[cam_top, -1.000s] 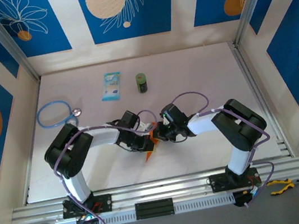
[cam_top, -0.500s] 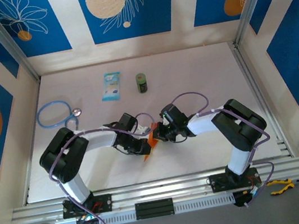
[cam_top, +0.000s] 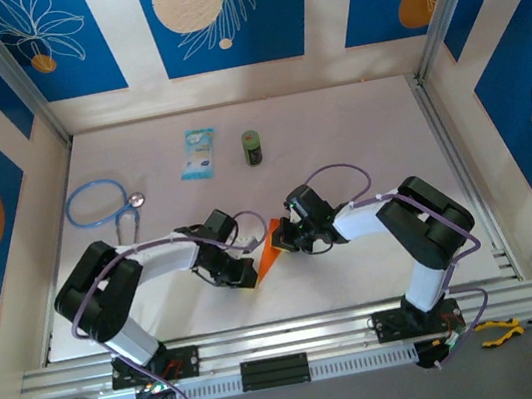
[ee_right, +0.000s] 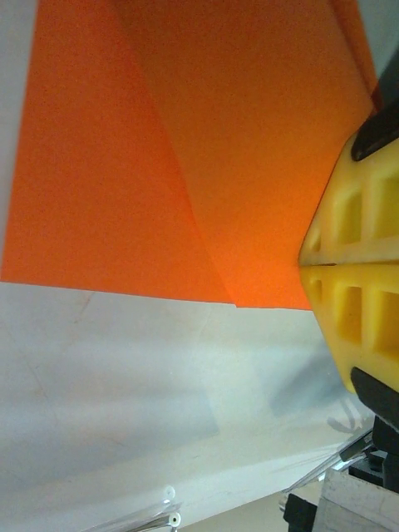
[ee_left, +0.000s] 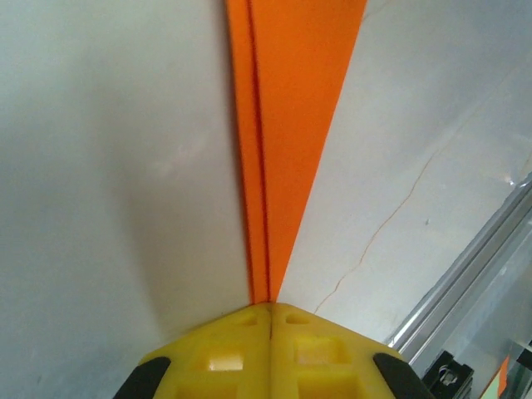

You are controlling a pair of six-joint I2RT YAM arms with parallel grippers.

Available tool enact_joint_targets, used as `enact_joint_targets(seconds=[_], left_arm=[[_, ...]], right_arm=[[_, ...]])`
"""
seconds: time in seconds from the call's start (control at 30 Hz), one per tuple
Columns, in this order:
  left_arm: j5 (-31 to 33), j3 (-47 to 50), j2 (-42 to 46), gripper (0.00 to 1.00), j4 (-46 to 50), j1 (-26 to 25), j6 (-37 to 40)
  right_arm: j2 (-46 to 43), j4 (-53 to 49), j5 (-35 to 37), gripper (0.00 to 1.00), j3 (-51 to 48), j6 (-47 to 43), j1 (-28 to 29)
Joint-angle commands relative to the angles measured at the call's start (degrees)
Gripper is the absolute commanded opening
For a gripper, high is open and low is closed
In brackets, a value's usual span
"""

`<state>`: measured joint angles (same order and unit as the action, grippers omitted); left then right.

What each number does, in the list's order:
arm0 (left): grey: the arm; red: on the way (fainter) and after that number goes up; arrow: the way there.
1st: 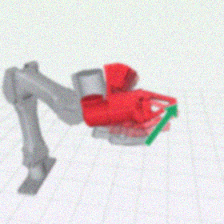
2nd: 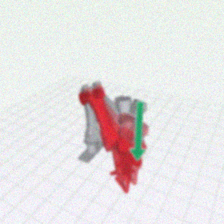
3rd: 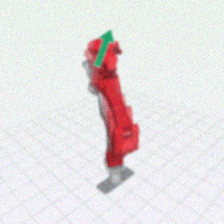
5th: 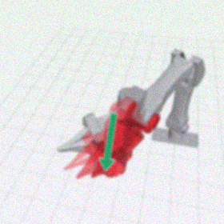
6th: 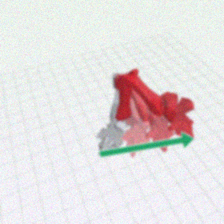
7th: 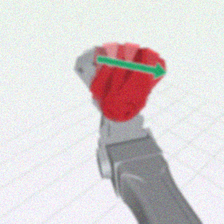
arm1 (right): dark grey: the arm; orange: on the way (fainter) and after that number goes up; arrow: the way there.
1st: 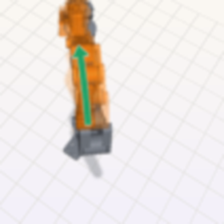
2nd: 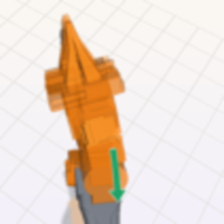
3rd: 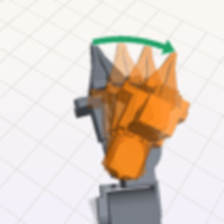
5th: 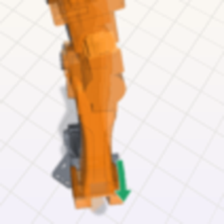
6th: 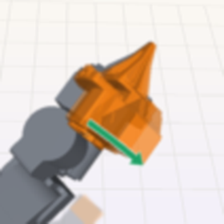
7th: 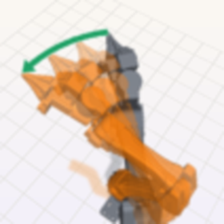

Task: Fold a paper plane with a square sheet of paper (pick it up from the middle)
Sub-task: Fold the wing for the fifth time at the center of the table.

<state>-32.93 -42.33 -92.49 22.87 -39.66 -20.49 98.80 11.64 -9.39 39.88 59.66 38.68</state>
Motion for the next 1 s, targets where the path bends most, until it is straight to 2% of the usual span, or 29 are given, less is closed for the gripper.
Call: enact_joint_targets(seconds=[0.0,0.2,0.33,0.6,0.83,0.97], left_arm=[[1.61,1.1,4.18,0.0,3.14,-0.36,-0.11],[1.28,-0.85,8.54,0.0,-1.59,-0.15,-1.86],[-0.88,-5.45,3.01,0.0,-3.89,0.06,-2.27],[-0.55,-9.43,-4.91,0.03,-10.79,0.46,-5.85],[2.5,-11.81,-10.29,0.06,-12.02,0.68,-6.05],[4.04,-11.06,-12.42,0.03,-10.76,0.64,-5.64]], right_arm=[[1.81,-7.87,4.62,0.07,-0.9,-0.16,-0.03],[1.49,-7.66,4.64,0.07,-1.03,0.03,0.0],[1.34,-7.79,4.53,0.07,-0.93,-0.07,0.04],[1.07,-7.31,3.98,0.07,-1.39,-0.18,-0.09],[1.03,-6.39,3.48,0.07,-1.8,0.16,-0.09],[0.76,-5.52,2.65,0.08,-1.91,-0.2,-0.18]])
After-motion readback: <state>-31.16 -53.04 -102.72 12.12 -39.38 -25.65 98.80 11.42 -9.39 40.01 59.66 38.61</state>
